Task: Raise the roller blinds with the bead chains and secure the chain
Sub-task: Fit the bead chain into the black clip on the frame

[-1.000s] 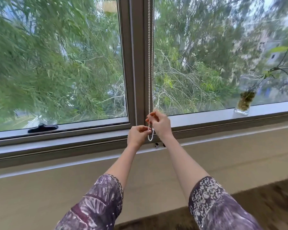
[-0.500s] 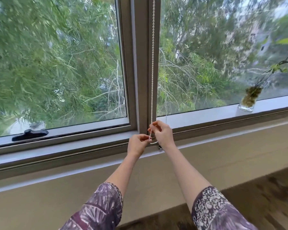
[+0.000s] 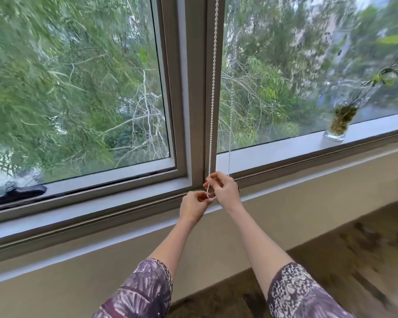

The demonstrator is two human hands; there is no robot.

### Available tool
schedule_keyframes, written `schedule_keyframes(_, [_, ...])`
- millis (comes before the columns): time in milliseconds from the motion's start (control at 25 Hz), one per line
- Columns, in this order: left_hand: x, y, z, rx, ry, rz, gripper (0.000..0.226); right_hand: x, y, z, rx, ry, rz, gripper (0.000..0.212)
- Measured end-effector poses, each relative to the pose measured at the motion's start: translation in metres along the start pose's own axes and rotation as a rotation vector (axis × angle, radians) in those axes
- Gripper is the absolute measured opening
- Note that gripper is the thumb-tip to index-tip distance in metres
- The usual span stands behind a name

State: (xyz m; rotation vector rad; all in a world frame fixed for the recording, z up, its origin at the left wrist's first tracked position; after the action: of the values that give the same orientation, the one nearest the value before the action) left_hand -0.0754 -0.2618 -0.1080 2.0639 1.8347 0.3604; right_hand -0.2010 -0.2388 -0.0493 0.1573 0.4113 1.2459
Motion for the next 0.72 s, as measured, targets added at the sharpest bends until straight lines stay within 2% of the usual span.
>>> schedule_keyframes(160, [-0.008, -0.008, -0.003, 0.030, -0.016, 0.011, 0.020, 0.002, 0.003, -0.011, -0.056, -0.021, -0.040, 0.009])
schedule_keyframes(280, [-0.013, -0.003, -0.012, 0.125, -0.059, -0.058, 0.028, -0.002, 0.010, -0.019, -0.098, -0.044, -0.057, 0.010])
schedule_keyframes(480, [-0.020, 0.001, -0.036, 0.498, -0.118, -0.111, 0.020, -0.019, 0.025, -0.025, -0.001, -0.004, -0.065, 0.007])
schedule_keyframes(720, [-0.029, -0.002, -0.060, 0.560, -0.181, -0.117, 0.015, -0.031, 0.024, -0.020, 0.086, 0.067, -0.007, 0.016])
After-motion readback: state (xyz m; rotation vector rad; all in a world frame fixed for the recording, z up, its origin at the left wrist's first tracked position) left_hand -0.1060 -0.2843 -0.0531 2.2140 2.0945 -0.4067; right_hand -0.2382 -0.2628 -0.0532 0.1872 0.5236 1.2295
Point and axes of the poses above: each hand's wrist, its own x-axis away from the middle knuckle, its own y-axis out of the back of the hand, z = x × y, the point moved 9 cm from there along -x, towards the middle knuckle, and after that the axes turned 7 degrees about x, right-handed, at the moved point
